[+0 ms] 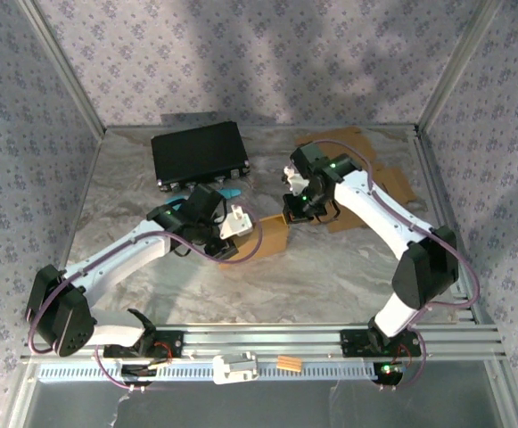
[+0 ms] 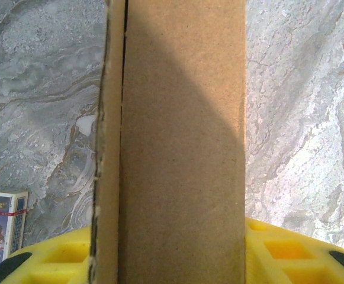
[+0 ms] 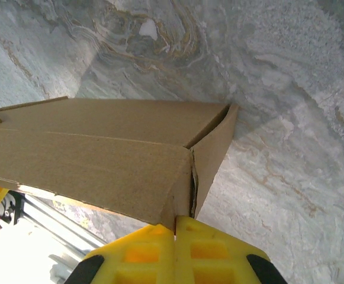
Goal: Fold the paper box
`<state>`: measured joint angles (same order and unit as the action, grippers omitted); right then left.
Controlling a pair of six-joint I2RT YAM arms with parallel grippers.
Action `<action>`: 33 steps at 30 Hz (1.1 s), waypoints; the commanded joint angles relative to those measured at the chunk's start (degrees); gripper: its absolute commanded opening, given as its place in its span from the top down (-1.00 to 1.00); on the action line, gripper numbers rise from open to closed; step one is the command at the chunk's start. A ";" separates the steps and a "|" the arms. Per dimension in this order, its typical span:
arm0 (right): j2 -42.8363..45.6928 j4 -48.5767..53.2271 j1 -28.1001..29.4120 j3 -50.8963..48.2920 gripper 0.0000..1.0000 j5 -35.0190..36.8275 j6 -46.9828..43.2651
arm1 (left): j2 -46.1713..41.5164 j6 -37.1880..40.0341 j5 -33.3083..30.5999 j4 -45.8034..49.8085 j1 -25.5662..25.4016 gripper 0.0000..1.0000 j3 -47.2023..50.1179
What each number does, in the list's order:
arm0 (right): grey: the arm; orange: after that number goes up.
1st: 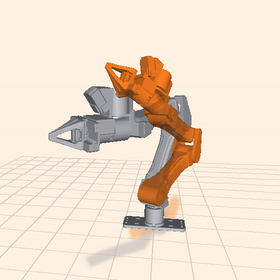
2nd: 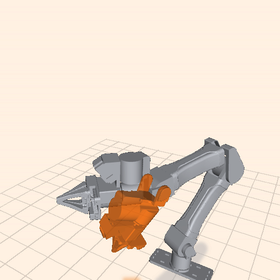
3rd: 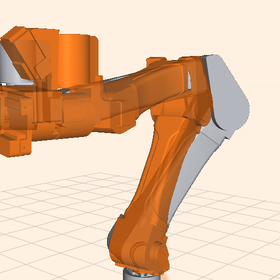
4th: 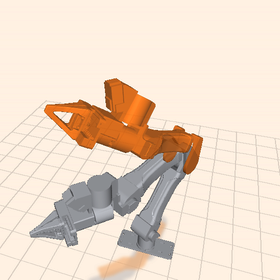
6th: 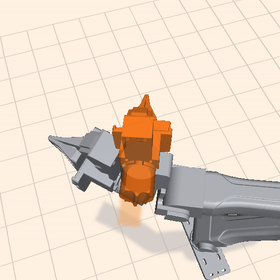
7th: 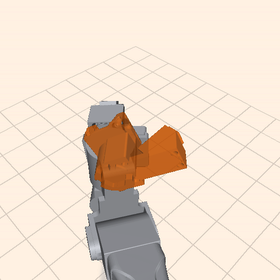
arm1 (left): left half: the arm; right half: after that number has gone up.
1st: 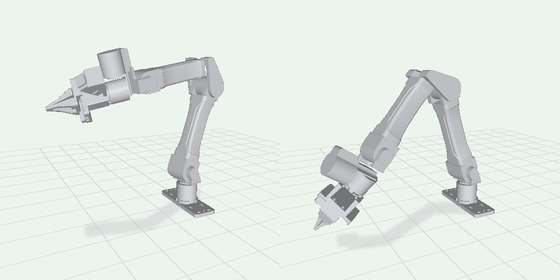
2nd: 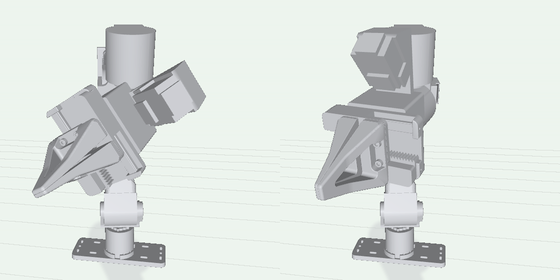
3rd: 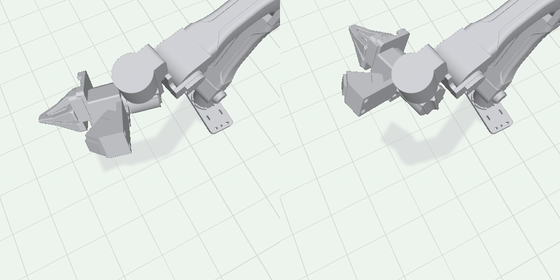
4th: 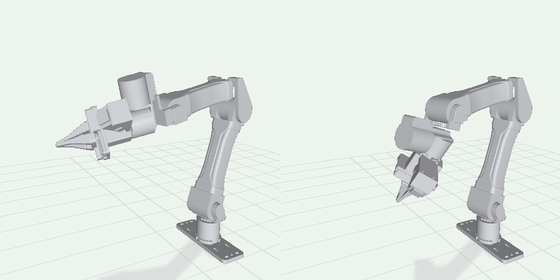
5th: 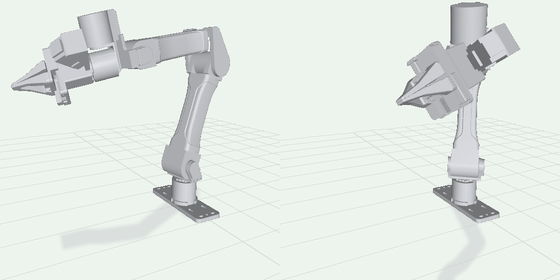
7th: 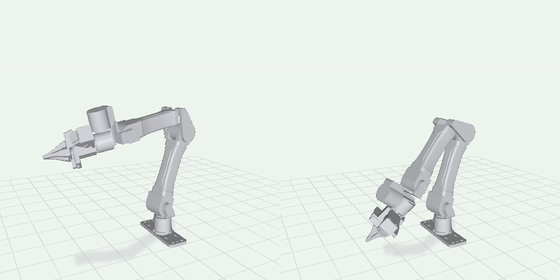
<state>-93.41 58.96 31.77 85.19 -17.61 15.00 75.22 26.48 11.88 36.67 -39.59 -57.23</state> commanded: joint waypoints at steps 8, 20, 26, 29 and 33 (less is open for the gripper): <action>2.18 -1.17 0.75 -1.81 1.00 5.17 0.13 | -4.43 -4.88 -0.47 -2.08 1.01 -0.07 -1.47; 1.90 -1.57 4.31 -0.37 1.00 7.93 1.85 | -10.02 -8.26 -1.49 -2.56 1.01 -0.24 3.08; 1.71 -0.98 5.44 0.19 1.00 10.33 3.27 | -11.92 -14.76 -8.05 -2.44 1.03 -0.22 0.76; 1.32 -0.43 5.62 0.90 1.00 11.09 3.78 | -12.94 -22.29 -9.75 1.28 1.01 -0.09 -1.74; 0.94 -0.04 5.92 1.55 1.00 11.37 4.38 | -17.76 -29.66 -12.82 6.98 1.01 0.00 -1.70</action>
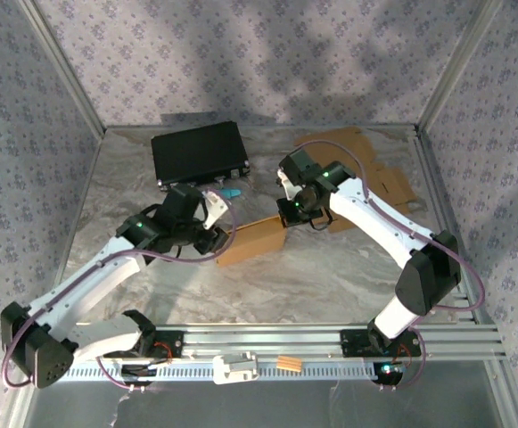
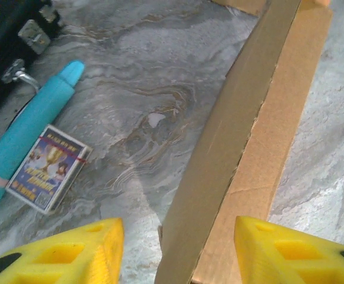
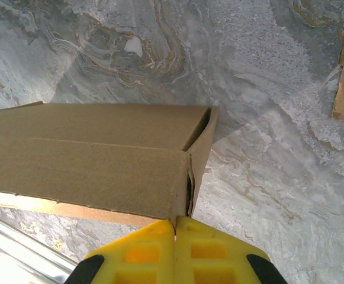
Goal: Fold the paper box
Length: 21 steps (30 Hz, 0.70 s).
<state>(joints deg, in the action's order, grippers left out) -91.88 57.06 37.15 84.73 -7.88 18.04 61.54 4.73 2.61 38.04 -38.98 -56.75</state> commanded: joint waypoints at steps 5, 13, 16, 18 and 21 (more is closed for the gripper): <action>-1.36 2.57 0.65 2.85 1.00 1.73 1.63 | -7.80 -8.57 -6.72 11.17 0.40 0.08 -1.31; -2.66 3.04 0.67 4.13 1.00 1.20 1.03 | -4.34 -3.39 -8.79 7.36 1.15 0.09 -0.52; -2.91 2.90 0.58 3.95 1.00 1.16 1.01 | -1.32 -3.01 -7.43 7.40 2.04 0.12 -1.49; -3.20 2.91 0.57 3.95 1.00 1.11 1.12 | -0.25 -2.39 -6.85 7.22 2.16 0.15 -1.63; -3.44 2.75 0.60 4.25 1.00 1.02 1.19 | 0.59 -1.38 -7.09 6.93 2.37 0.21 -1.63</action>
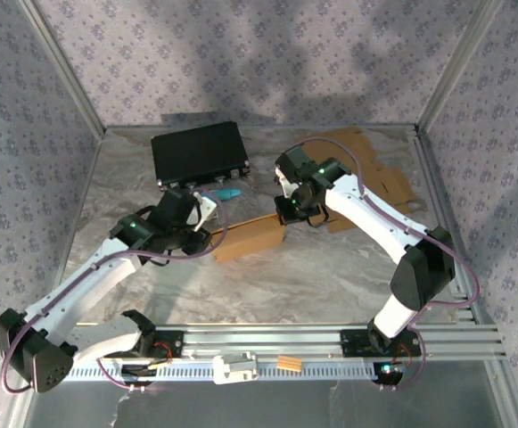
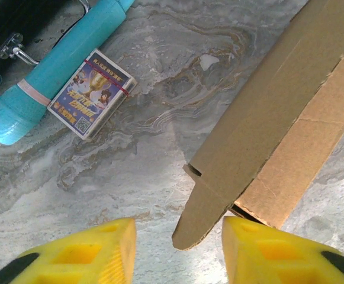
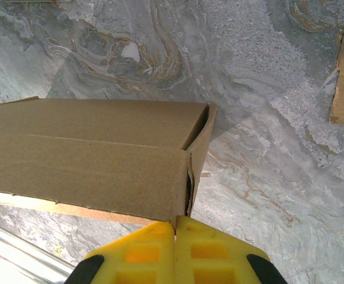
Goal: Fold the paper box
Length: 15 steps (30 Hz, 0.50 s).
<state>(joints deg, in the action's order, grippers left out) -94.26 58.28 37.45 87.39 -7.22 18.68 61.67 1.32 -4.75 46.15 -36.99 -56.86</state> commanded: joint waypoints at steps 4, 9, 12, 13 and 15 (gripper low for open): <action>-1.39 1.79 0.21 2.25 1.00 0.36 0.50 | 0.80 3.13 1.13 -1.70 0.75 0.46 -1.76; -1.57 2.01 0.02 2.39 1.00 0.28 0.56 | 1.25 3.16 2.65 -1.22 0.79 0.76 -1.70; -1.59 1.97 -0.04 2.34 1.00 0.19 0.47 | 1.30 3.24 2.66 -1.47 0.84 0.77 -1.32; -1.62 2.01 -0.03 2.31 1.00 0.22 0.44 | 1.42 3.28 2.64 -1.58 0.82 0.79 -1.29; -1.71 1.98 -0.07 2.42 1.00 0.25 0.55 | 1.91 3.16 2.65 -1.80 0.78 0.88 -1.73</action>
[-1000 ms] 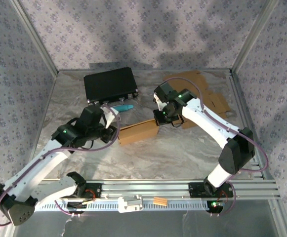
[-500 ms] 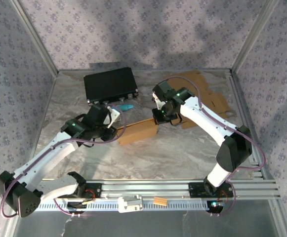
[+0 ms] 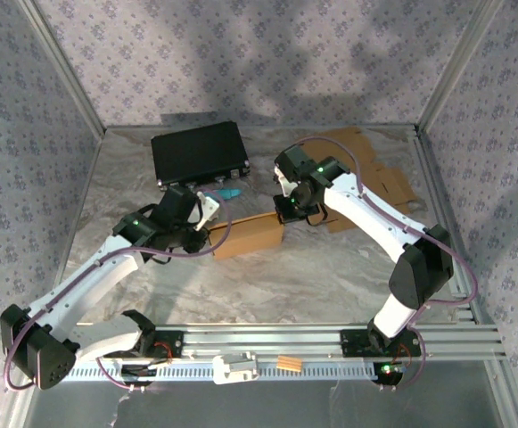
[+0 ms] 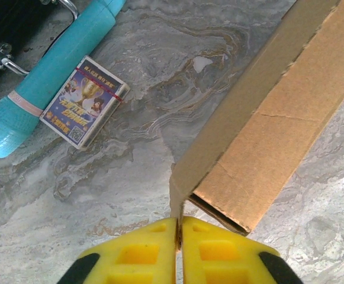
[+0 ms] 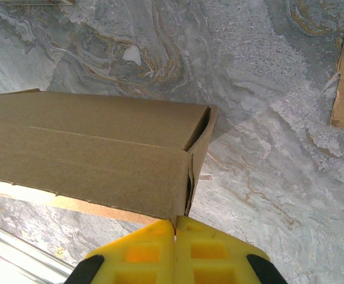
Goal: Fold the paper box
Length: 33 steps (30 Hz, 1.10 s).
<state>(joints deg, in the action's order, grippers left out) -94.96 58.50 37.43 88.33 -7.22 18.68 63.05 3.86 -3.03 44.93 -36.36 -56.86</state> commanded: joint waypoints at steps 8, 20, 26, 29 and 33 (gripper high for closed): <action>-1.33 1.16 0.18 1.58 1.00 0.53 1.72 | 3.96 -6.21 5.37 1.02 0.15 1.00 -5.69; -2.62 0.29 1.00 2.27 1.00 0.69 3.98 | 9.03 -21.35 8.13 5.11 0.15 1.00 -11.52; -2.72 -0.03 1.15 2.28 1.00 0.90 4.86 | 11.00 -27.25 8.59 7.33 0.23 1.00 -14.07; -2.94 -0.06 1.32 2.21 1.00 0.98 5.05 | 12.37 -29.49 9.36 9.06 0.32 1.00 -16.00; -3.27 -0.06 1.50 2.28 1.00 0.98 5.05 | 13.60 -32.57 10.76 10.72 0.68 1.00 -17.61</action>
<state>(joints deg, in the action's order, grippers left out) -96.55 58.65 37.30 89.52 -3.75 23.03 75.92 -24.71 2.76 55.86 -35.70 -71.79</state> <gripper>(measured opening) 0.052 0.046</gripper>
